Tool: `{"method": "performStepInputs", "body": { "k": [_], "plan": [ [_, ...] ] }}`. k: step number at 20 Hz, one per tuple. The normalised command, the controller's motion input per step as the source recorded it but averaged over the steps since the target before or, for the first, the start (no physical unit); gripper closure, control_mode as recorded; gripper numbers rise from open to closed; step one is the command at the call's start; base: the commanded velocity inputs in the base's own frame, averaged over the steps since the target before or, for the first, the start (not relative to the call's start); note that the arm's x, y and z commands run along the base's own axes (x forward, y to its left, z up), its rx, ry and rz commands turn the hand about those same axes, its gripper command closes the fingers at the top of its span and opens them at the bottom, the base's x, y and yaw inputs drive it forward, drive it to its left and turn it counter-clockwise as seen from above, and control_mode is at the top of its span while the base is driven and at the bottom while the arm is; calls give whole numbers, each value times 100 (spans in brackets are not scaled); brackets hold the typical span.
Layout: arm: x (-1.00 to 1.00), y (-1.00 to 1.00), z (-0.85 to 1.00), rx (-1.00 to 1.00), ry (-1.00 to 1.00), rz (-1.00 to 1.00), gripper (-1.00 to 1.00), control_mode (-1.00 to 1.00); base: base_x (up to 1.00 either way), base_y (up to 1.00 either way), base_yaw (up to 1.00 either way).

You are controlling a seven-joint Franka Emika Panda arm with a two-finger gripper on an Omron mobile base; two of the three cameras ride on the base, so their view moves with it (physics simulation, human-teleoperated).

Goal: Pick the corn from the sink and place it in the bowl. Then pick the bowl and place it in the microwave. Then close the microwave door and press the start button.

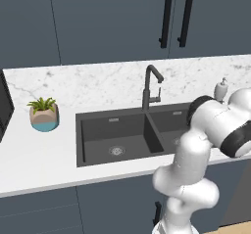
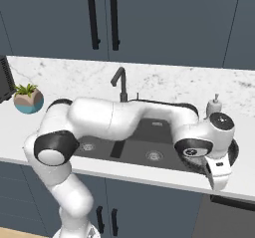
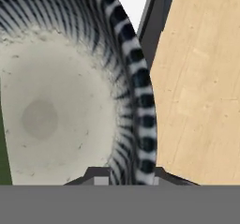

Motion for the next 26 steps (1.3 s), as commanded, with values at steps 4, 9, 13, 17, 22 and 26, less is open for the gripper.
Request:
{"method": "performStepInputs", "body": {
  "k": [4, 9, 13, 17, 22, 26],
  "plan": [
    [-25, 100, 39, -4, 23, 3, 100, -100, 0, 0, 0],
    [-35, 96, 4, 9, -12, 1, 100, -100, 0, 0, 0],
    [-10, 55, 35, 41, 0, 2, 100, -100, 0, 0, 0],
    [-10, 68, 52, 24, 5, 8, 100, -100, 0, 0, 0],
    [-21, 83, 53, -6, -9, 6, 100, -100, 0, 0, 0],
    [-40, 87, 31, -23, -25, 0, 100, -100, 0, 0, 0]
  ]
}}
